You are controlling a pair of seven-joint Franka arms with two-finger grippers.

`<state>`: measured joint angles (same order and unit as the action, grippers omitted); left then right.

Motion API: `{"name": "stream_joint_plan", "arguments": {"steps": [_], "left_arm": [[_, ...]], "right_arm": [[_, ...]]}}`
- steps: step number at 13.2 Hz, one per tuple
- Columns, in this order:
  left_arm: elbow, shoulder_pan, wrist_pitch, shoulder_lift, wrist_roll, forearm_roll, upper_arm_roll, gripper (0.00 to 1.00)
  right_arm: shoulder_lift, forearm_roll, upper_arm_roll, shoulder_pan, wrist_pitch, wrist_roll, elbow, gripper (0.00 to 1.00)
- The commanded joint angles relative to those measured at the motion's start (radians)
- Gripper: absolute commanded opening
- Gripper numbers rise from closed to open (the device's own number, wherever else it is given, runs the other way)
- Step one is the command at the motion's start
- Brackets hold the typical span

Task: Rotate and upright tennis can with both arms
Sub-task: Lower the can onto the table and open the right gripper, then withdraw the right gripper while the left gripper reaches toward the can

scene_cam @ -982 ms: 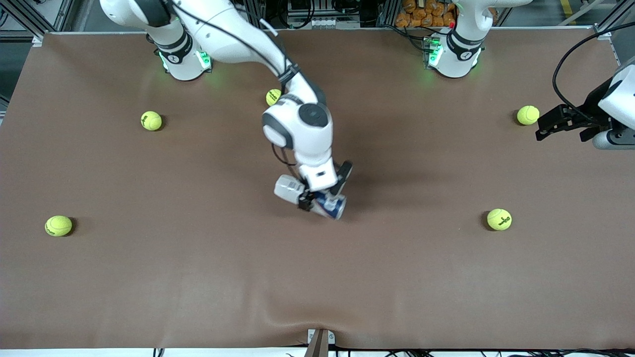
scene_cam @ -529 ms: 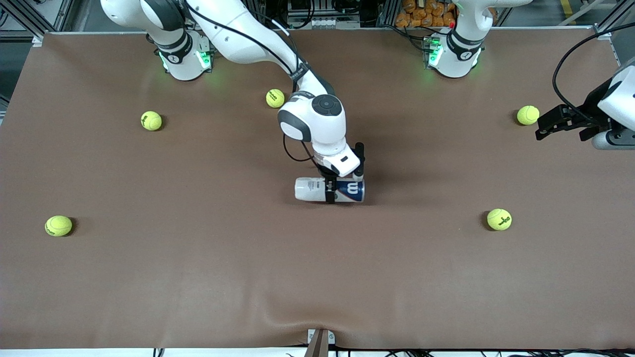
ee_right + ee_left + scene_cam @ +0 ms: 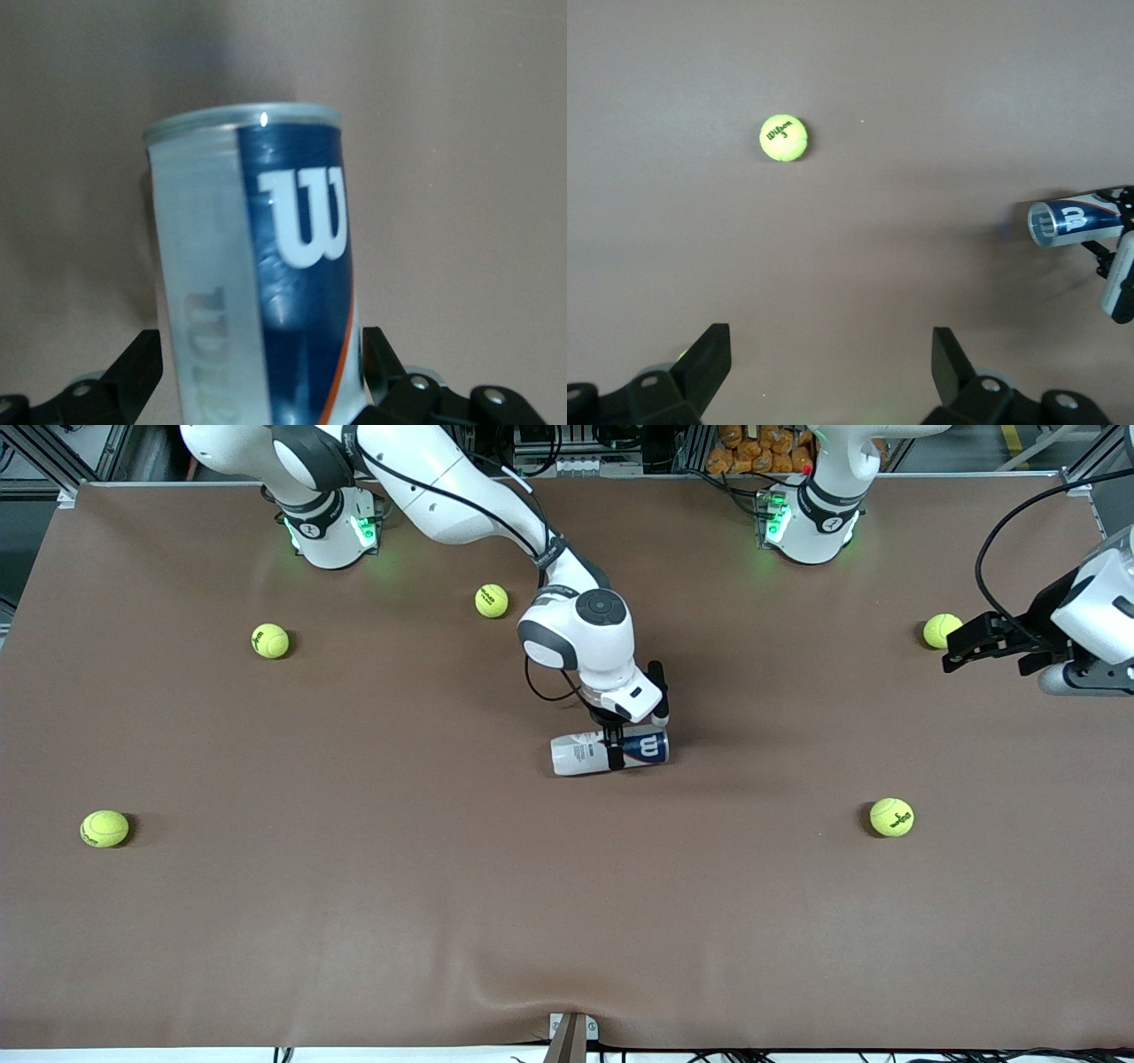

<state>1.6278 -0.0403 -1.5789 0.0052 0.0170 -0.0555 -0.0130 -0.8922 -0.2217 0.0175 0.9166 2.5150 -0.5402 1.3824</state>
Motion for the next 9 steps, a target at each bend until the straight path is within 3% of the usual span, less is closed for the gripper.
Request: {"name": "stream_joint_plan", "arguments": {"steps": [1, 3, 9], "left_arm": [[-0.009, 0.003, 0.028, 0.024, -0.005, -0.058, -0.001, 1.0], [-0.006, 0.01, 0.046, 0.044, -0.006, -0.099, -0.001, 1.0], [0.072, 0.06, 0.054, 0.078, -0.023, -0.294, 0.005, 1.0]], "right_arm": [[0.012, -0.012, -0.008, 0.005, 0.001, -0.006, -0.005, 1.0], [0.07, -0.004, -0.042, -0.001, -0.086, -0.006, -0.006, 1.0], [0.352, 0.107, -0.042, -0.1, -0.443, -0.007, -0.013, 1.0]]}}
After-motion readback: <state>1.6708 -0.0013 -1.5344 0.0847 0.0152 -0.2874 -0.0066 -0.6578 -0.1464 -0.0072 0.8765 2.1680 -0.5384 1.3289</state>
